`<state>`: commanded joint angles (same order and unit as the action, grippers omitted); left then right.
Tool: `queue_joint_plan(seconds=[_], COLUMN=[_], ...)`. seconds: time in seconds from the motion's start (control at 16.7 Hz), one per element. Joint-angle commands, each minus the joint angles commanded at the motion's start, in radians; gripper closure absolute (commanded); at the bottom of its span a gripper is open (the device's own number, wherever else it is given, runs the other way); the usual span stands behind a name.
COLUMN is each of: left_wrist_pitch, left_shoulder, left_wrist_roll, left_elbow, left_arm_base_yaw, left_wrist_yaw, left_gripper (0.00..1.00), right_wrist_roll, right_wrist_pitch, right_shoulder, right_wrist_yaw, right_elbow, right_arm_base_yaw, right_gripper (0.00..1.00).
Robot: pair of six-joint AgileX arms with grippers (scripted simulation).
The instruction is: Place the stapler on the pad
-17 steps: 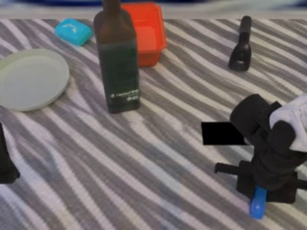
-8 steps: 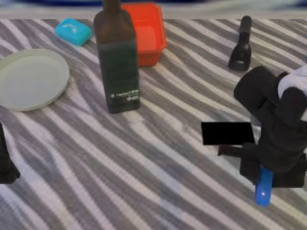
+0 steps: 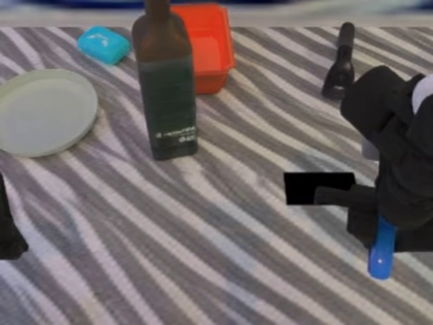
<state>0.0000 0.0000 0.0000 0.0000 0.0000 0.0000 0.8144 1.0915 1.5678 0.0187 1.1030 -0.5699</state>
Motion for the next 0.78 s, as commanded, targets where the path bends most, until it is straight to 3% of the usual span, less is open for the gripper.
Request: queue_joint_plan(seconds=[0.18,0.36,0.78], left_wrist_pitch=[0.000,0.000,0.000], left_shoulder=[0.000,0.000,0.000], left_wrist_roll=[0.000,0.000,0.000], left_elbow=[0.000,0.000,0.000], left_arm_base_yaw=[0.000,0.000,0.000], left_wrist_yaw=[0.000,0.000,0.000], left_gripper=[0.00,0.00,0.00], right_wrist_roll=[0.035,0.165,0.777], right_wrist_pitch=[0.012,0.048,0.167], right_shoulder=[0.026,0.109,0.394], right_wrist_yaw=[0.000,-0.001,-0.005], right_elbow=[0.031,0.137,0.505], right_arm_base_yaw=[0.002,0.015,0.075], right_gripper=[1.00,1.00,1.00])
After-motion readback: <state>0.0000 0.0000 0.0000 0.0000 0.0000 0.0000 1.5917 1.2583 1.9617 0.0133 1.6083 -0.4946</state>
